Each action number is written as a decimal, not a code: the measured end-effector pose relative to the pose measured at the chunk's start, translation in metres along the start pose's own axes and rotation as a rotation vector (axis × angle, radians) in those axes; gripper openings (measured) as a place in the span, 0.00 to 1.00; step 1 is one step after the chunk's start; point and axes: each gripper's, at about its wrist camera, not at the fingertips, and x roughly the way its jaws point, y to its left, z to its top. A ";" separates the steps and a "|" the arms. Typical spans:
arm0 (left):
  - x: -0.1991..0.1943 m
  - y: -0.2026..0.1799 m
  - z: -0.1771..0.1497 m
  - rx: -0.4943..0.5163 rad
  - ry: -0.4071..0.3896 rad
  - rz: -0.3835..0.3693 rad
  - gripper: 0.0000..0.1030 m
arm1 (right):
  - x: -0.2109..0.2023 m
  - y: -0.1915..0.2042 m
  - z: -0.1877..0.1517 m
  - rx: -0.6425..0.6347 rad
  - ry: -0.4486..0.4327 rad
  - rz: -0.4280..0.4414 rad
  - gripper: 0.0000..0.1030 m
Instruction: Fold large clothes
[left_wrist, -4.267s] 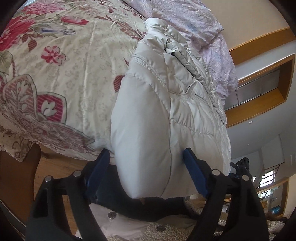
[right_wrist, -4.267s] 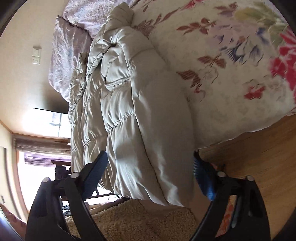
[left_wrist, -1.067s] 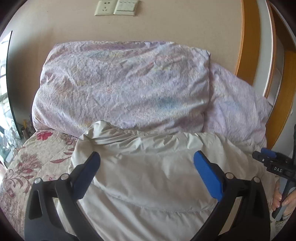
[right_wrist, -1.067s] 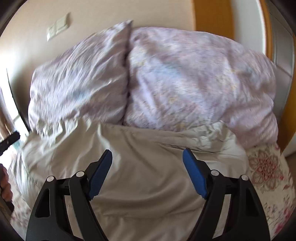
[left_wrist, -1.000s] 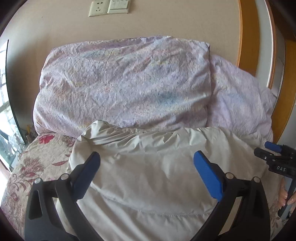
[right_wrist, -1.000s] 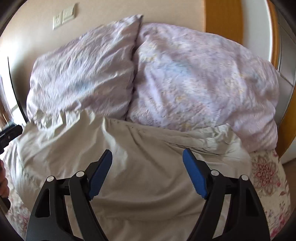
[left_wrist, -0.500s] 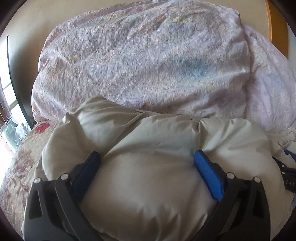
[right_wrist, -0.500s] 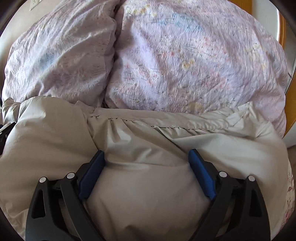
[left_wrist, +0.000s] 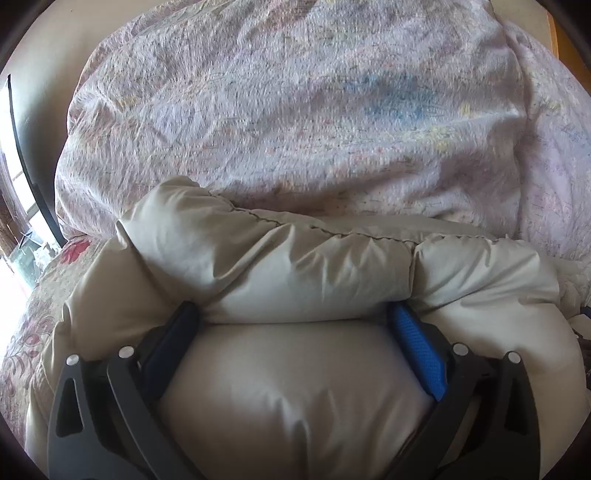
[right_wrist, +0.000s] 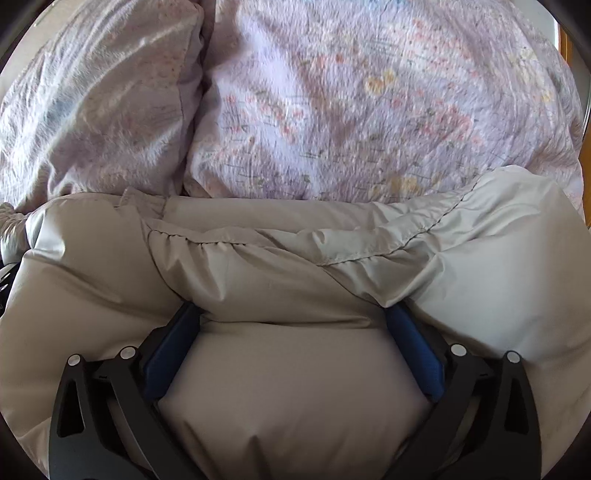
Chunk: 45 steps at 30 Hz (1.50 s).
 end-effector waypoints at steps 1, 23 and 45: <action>0.001 -0.002 0.000 0.008 0.002 0.013 0.98 | 0.001 0.000 0.001 0.000 0.002 -0.001 0.99; -0.010 0.072 0.017 -0.083 0.036 0.125 0.98 | -0.032 -0.101 -0.010 0.139 -0.051 -0.164 0.96; 0.028 0.081 0.018 -0.178 0.149 0.055 0.98 | 0.032 -0.124 -0.018 0.182 0.065 -0.124 0.99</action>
